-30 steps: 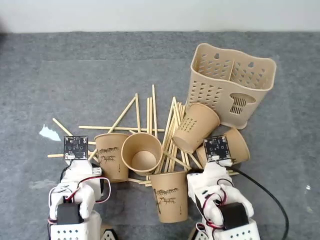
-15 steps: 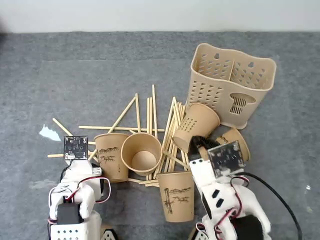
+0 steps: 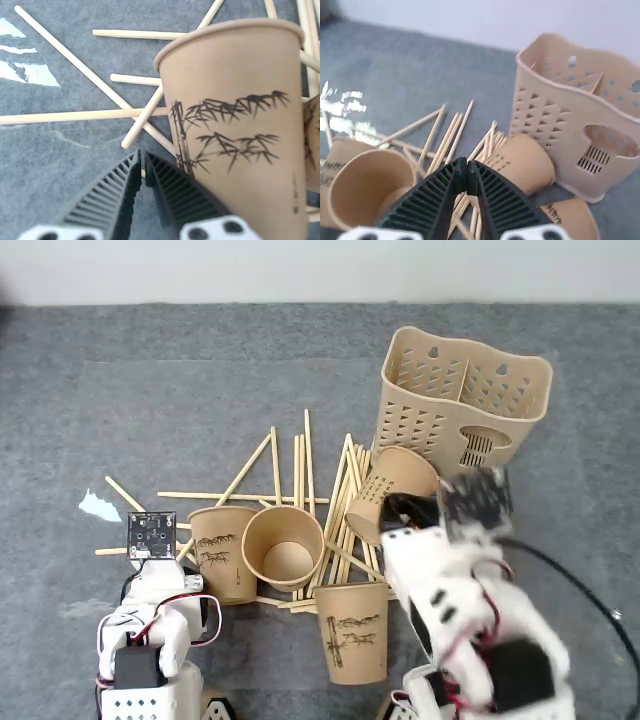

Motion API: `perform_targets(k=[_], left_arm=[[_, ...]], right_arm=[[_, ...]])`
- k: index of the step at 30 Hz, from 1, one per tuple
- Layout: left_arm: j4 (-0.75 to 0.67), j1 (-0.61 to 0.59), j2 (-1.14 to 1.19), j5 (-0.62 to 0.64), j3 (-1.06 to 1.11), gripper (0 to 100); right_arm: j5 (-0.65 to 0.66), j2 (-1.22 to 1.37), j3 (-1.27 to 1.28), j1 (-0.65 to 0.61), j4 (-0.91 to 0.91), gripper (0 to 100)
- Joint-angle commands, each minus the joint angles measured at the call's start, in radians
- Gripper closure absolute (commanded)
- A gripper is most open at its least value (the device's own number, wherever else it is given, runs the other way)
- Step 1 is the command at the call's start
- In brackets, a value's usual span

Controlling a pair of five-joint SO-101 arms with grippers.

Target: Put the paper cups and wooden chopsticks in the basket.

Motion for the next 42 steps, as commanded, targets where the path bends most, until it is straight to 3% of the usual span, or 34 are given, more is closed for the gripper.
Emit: perform_targets(k=[1, 5, 10, 13, 19, 27, 30, 33, 42], left_arm=[[0.006, -0.002, -0.015, -0.009, -0.012, 99], [0.006, -0.002, -0.015, -0.009, -0.012, 99], [0.006, -0.002, -0.015, -0.009, -0.012, 99], [0.006, -0.002, -0.015, -0.009, -0.012, 99], [0.006, -0.002, -0.015, -0.009, -0.012, 99], [0.006, -0.002, -0.015, -0.009, -0.012, 99], [0.006, -0.002, -0.015, -0.009, -0.012, 99], [0.006, -0.002, -0.015, -0.009, -0.012, 99], [0.006, -0.002, -0.015, -0.009, -0.012, 99]], right_arm=[[-0.011, 0.186, -0.143, -0.062, 0.025, 99.0], [-0.011, 0.289, -0.157, -0.170, -0.004, 97.7], [-0.117, 0.426, -0.161, -0.251, -0.008, 81.4], [-0.129, 0.498, -0.161, -0.283, -0.027, 77.5], [-0.130, 0.598, -0.161, -0.343, -0.058, 80.8], [-0.124, 0.713, -0.157, -0.311, -0.062, 80.9], [-0.124, 0.734, -0.157, -0.315, -0.062, 86.8], [-0.123, 0.730, -0.161, -0.317, -0.068, 99.7], [-0.107, 0.547, -0.167, -0.311, -0.021, 99.1]])
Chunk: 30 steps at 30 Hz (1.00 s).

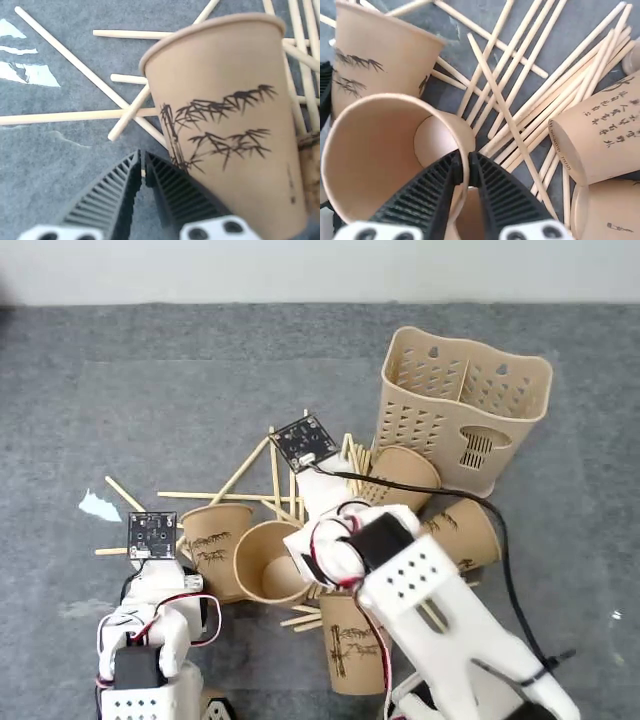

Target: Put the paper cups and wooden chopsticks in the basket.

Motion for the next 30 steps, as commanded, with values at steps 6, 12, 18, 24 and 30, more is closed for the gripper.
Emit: perform_targets(k=[6, 12, 18, 24, 30], left_arm=[[0.006, -0.002, -0.015, -0.005, -0.012, 99], [0.006, -0.002, -0.015, -0.005, -0.012, 99], [0.006, -0.002, -0.015, -0.005, -0.012, 99], [0.006, -0.002, -0.015, -0.005, -0.012, 99], [0.006, -0.002, -0.015, -0.005, -0.012, 99]], right_arm=[[0.066, -0.309, -0.213, 0.099, 0.088, 99.1], [0.147, -0.344, -0.456, 0.312, 0.105, 99.1], [0.244, -0.343, -0.532, 0.516, 0.031, 99.1], [0.270, -0.305, -0.528, 0.702, -0.062, 99.1], [0.265, -0.140, -0.528, 0.854, -0.153, 99.1]])
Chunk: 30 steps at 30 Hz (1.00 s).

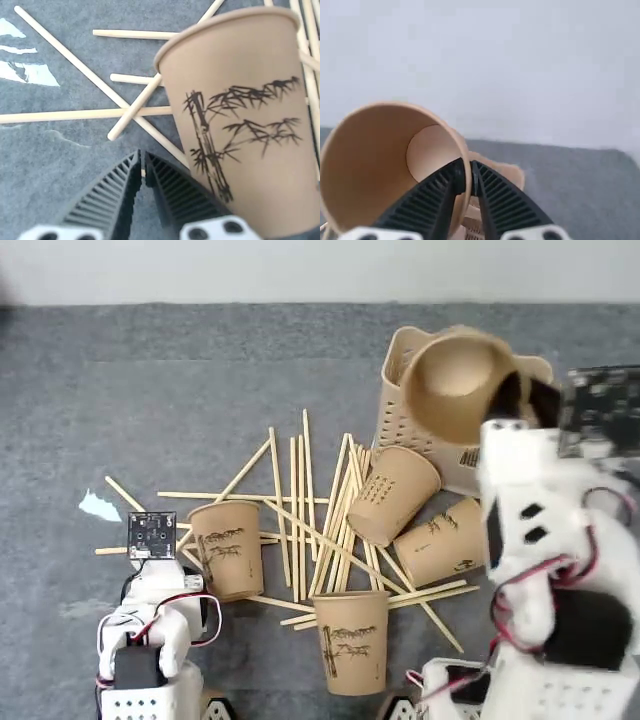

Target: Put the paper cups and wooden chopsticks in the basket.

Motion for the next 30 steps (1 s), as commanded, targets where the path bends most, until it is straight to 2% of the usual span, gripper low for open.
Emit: perform_targets(k=[1, 8, 19, 26, 30], left_arm=[[0.006, -0.002, -0.015, -0.008, -0.012, 99], [0.006, -0.002, -0.015, -0.008, -0.012, 99], [0.006, -0.002, -0.015, -0.008, -0.012, 99], [0.006, -0.002, -0.015, -0.008, -0.012, 99], [0.006, -0.002, -0.015, -0.008, -0.012, 99]], right_arm=[[0.006, 0.131, -0.044, 0.082, -0.054, 99.1], [0.009, 0.285, -0.048, 0.139, -0.050, 99.1], [0.014, 0.372, -0.048, 0.166, -0.021, 98.7], [0.018, 0.383, -0.049, 0.166, 0.058, 77.6], [0.017, 0.340, -0.055, 0.160, 0.047, 78.3]])
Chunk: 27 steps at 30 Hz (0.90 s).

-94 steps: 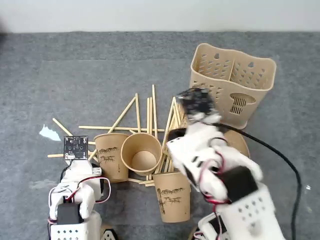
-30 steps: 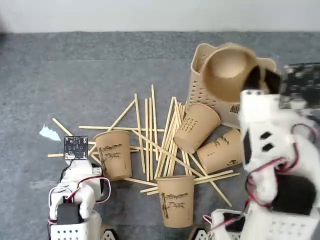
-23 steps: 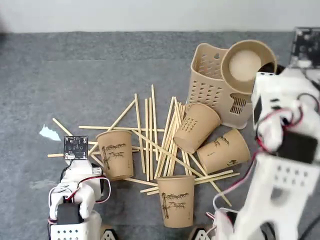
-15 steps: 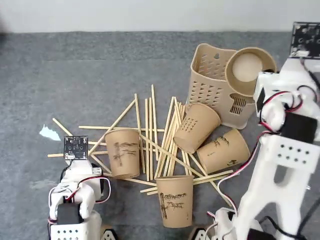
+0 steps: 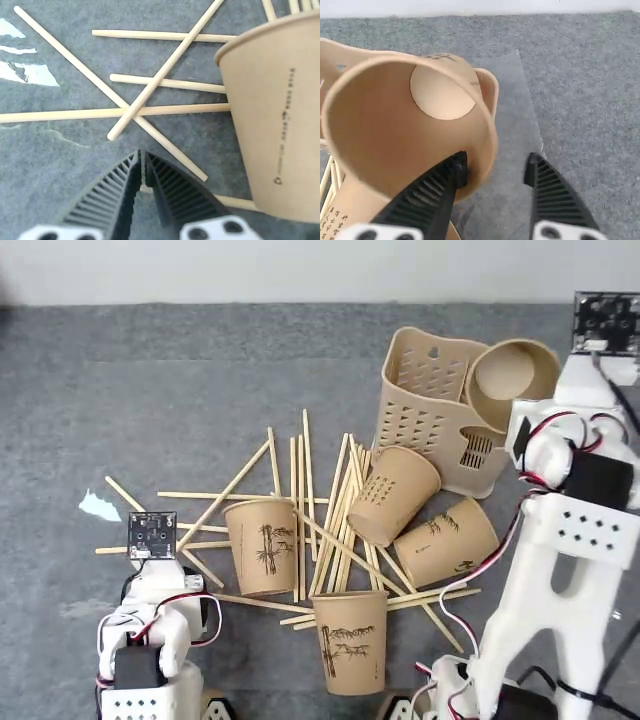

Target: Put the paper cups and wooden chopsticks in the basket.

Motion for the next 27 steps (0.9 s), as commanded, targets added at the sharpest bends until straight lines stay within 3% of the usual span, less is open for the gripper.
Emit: perform_targets(k=[1, 13, 27], left_arm=[[0.006, -0.003, -0.015, -0.008, -0.012, 99], [0.006, -0.003, -0.015, -0.008, -0.012, 99], [0.006, -0.003, -0.015, -0.008, -0.012, 99]], right_arm=[[-0.006, -0.065, -0.068, 0.004, -0.004, 78.6], [-0.124, -0.044, -0.172, -0.056, -0.054, 79.0], [-0.126, 0.160, -0.172, -0.079, -0.367, 79.0]])
